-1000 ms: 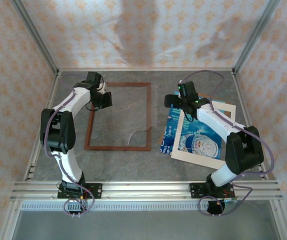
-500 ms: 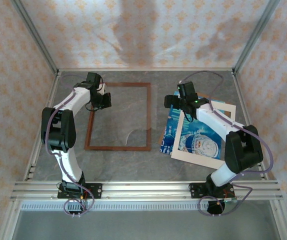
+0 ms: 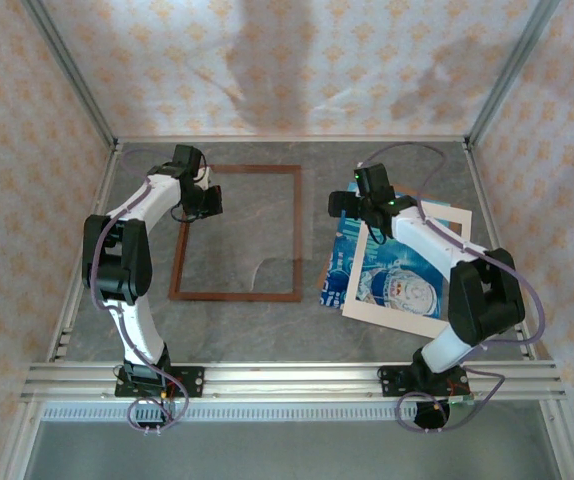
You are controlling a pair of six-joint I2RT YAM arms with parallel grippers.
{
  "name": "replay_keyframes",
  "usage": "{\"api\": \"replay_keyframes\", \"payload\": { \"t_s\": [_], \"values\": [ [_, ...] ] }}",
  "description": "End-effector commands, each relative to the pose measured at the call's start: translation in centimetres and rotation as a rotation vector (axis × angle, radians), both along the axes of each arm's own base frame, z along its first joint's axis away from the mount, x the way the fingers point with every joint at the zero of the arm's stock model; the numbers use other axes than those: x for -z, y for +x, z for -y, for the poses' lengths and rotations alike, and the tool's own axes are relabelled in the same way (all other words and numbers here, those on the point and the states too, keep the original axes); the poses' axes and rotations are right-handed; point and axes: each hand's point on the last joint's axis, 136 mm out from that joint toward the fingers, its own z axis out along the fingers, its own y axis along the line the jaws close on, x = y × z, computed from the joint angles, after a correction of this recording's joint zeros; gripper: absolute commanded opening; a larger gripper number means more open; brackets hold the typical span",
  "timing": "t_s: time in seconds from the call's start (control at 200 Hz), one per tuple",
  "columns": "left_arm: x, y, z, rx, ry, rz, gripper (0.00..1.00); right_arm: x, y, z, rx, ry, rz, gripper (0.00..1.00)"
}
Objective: Put the photo into the frame
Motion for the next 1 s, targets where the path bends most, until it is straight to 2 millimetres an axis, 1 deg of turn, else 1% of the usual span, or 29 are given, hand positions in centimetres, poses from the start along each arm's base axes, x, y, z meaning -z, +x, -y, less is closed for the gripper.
{"api": "replay_keyframes", "payload": {
  "t_s": [0.0,0.195,0.525,0.816,0.906,0.996],
  "values": [
    [-0.31,-0.18,-0.30,0.025,0.004,-0.008,0.00,-0.74,0.48,0.10,0.005,-0.029,0.015,0.97],
    [-0.73,-0.31,-0.44,0.032,0.015,-0.001,0.00,-0.62,0.46,0.20,0.007,-0.035,0.012,0.97],
    [-0.14,-0.21,-0.71,0.028,0.032,-0.020,0.00,-0.40,0.50,0.21,0.005,-0.040,0.006,0.97],
    [-0.18,-0.44,-0.76,0.030,0.035,-0.031,0.00,-0.32,0.46,0.37,0.009,-0.047,0.004,0.97],
    [-0.20,-0.17,-0.97,0.025,0.045,-0.021,0.00,-0.41,0.51,0.29,0.007,-0.046,0.007,0.97],
    [-0.48,0.27,-0.70,0.025,0.030,0.003,0.00,-0.25,0.51,0.28,0.006,-0.045,0.002,0.97]
  ]
}}
